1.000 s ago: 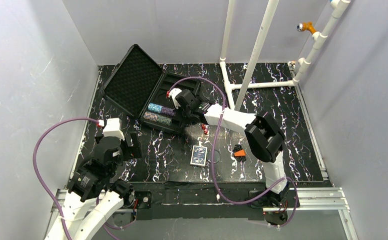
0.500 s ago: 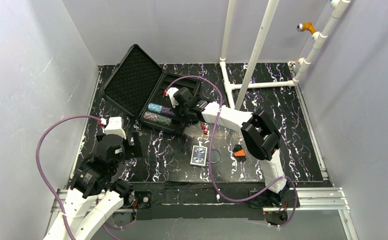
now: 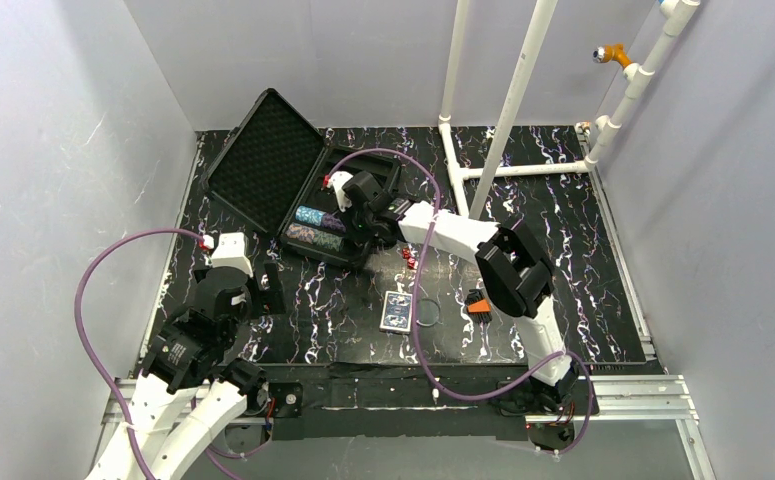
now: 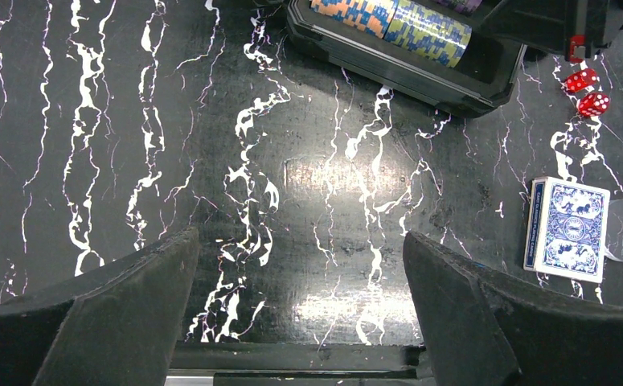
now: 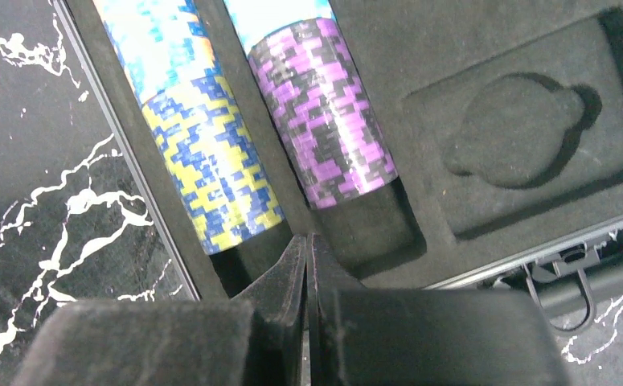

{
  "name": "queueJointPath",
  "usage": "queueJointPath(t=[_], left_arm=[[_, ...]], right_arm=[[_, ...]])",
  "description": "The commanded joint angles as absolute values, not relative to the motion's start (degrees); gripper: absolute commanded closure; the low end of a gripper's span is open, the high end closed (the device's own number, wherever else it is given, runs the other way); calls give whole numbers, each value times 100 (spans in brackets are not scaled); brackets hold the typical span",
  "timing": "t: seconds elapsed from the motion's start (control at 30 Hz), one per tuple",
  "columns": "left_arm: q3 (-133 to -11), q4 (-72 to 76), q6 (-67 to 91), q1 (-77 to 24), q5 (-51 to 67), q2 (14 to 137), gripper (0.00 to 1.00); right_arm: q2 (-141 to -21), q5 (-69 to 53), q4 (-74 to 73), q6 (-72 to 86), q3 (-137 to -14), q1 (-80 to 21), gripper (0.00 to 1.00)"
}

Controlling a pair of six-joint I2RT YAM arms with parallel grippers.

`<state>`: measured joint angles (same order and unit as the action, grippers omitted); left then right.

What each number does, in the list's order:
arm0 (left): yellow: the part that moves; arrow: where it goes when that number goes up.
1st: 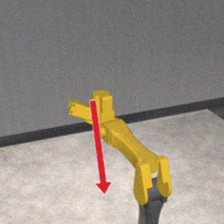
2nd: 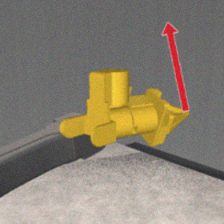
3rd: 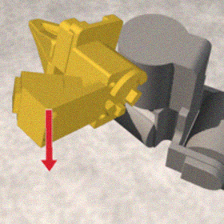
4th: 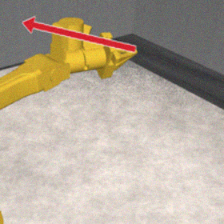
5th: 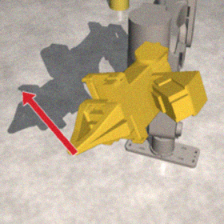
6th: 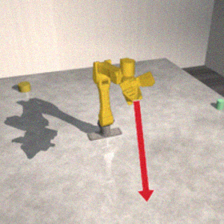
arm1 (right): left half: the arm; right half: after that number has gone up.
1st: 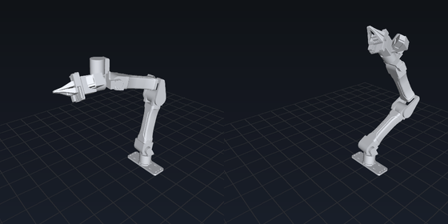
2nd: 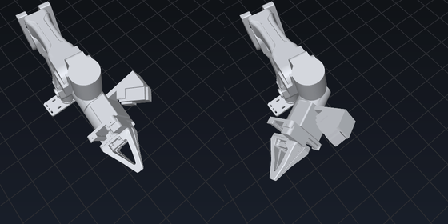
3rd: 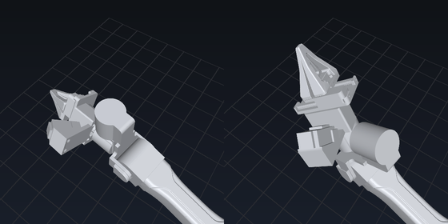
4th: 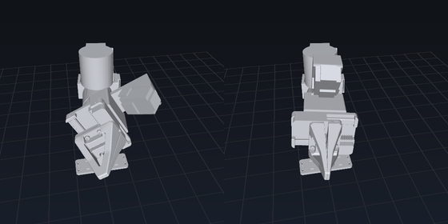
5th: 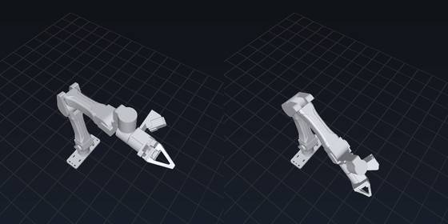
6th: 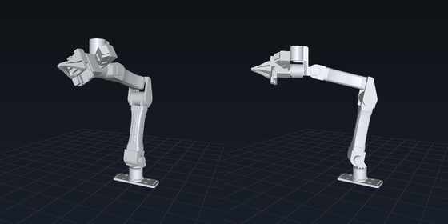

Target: Pack up texas hold em set

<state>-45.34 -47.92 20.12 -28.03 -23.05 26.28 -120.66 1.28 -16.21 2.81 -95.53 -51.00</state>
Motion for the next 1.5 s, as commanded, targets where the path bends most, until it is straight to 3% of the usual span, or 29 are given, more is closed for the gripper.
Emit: queueJointPath(t=[0.0, 0.37, 0.67, 0.77, 0.93, 1.03, 1.2, 1.47], left_arm=[[-4499, -4737, 1960, -2760, -2320, 2628, 2], [-4486, -4737, 1958, -2760, -2329, 2617, 2], [-4491, -4737, 1951, -2751, -2329, 2619, 2], [-4491, -4737, 1951, -2742, -2320, 2634, 2], [-4497, -4737, 1951, -2742, -2316, 2624, 2], [-4500, -4740, 1947, -2734, -2312, 2616, 2], [-4491, -4740, 1949, -2734, -2303, 2602, 2], [-4491, -4737, 1948, -2733, -2294, 2585, 2]], right_arm=[[-12294, 44, -1272, 343, -9949, -5115, 94], [-12869, 113, -1424, 260, -10867, -5115, 93], [-12530, 44, -1746, 196, -10884, -5115, 81], [-12232, 157, -1798, 217, -10742, -5115, 72], [-11914, 975, -1876, 457, -10623, -5100, 40], [-11778, 1376, -1711, 666, -10441, -5027, 28], [-11804, 1755, -1678, 1379, -10379, -4566, 28], [-12338, 1394, -1740, 2033, -10777, -3890, 28]])
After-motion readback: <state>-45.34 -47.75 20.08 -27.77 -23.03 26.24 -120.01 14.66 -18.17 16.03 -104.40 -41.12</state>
